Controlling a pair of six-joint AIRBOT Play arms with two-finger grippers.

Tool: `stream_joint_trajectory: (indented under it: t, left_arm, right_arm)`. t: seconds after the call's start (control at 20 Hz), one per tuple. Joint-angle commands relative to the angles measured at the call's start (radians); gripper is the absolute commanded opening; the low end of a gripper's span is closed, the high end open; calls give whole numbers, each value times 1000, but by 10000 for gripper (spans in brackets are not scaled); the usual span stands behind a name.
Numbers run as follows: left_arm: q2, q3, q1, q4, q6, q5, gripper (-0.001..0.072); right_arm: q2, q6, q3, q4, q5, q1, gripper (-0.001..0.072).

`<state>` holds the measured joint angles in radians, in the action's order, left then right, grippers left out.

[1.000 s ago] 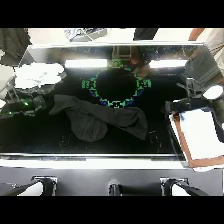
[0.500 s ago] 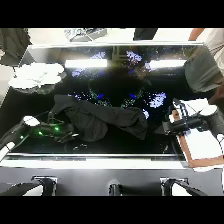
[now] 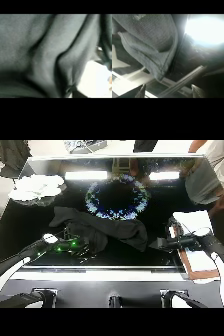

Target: Fold the shirts.

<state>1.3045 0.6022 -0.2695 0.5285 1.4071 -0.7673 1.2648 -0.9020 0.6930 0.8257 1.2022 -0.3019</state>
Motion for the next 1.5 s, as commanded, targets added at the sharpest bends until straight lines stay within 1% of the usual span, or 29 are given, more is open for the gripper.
stream_joint_trajectory:
  t: [0.0, 0.05, 0.15, 0.2, 0.25, 0.3, 0.35, 0.4, 0.45, 0.5, 0.55, 0.6, 0.65, 0.75, 0.85, 0.9, 1.0, 1.1, 1.15, 1.25, 1.3, 1.35, 1.45]
  left_arm:
    - [18, 0, -29, -51, -2, 73, 74]
    - [14, 0, -27, -51, -17, 68, 34]
    - [5, 0, -23, -50, -23, 46, 34]
    - [-2, 0, -23, -50, -24, 39, 34]
    - [-9, 0, -23, -50, -24, 38, 33]
    - [-16, 0, -23, -50, -24, 43, 34]
    - [-20, 0, -23, -50, -26, 51, 33]
    - [-24, 0, -23, -50, -46, 55, 34]
    - [-26, 0, -18, -50, -63, 52, 34]
    - [-33, 2, -7, -50, -93, 38, 33]
    - [-45, 7, 15, -48, -134, 12, 32]
    - [-65, 19, 51, -45, -179, -23, 31]
    - [-94, 33, 95, -28, -208, -56, 30]
    - [-176, 87, 206, 109, -191, -112, 30]
    - [-274, 172, 347, 261, -121, -186, 29]
    - [-321, 220, 415, 301, -108, -219, 30]
    - [-417, 329, 549, 313, -98, -253, 30]
    - [-508, 457, 652, 311, -58, -242, 30]
    - [-550, 528, 689, 310, -52, -213, 30]
    - [-616, 660, 734, 311, -52, -116, 30]
    - [-636, 715, 752, 311, -52, -74, 30]
    - [-652, 767, 770, 311, -44, -49, 30]
    - [-671, 838, 800, 311, -26, -43, 30]
  right_arm:
    - [1, 16, -24, -41, -75, 67, 702]
    - [8, 11, -24, -41, -121, 111, 703]
    - [41, -43, -24, -42, -196, 188, 702]
    - [61, -59, -24, -68, -217, 217, 690]
    - [76, -55, -24, -101, -235, 240, 665]
    - [87, -55, -24, -130, -263, 266, 661]
    - [94, -55, -24, -146, -291, 290, 573]
    - [95, -61, -24, -153, -308, 306, 360]
    - [95, -63, -19, -156, -314, 312, 56]
    - [92, -48, -6, -153, -301, 311, 36]
    - [82, -5, 19, -141, -276, 304, 36]
    - [61, 20, 60, -101, -236, 293, 36]
    - [28, 20, 114, -44, -195, 275, 36]
    - [-61, 17, 244, 63, -141, 223, 36]
    - [-169, -15, 390, 144, -135, 153, 36]
    - [-218, -32, 458, 174, -138, 116, 36]
    - [-309, -61, 587, 231, -148, 47, 36]
    - [-383, -68, 694, 265, -161, -4, 36]
    - [-412, -72, 742, 277, -171, -19, 36]
    - [-454, -92, 823, 341, -188, -19, 36]
    - [-469, -124, 853, 377, -187, -19, 36]
    - [-480, -163, 871, 411, -178, -19, 36]
    - [-502, -180, 882, 419, -144, -19, 37]
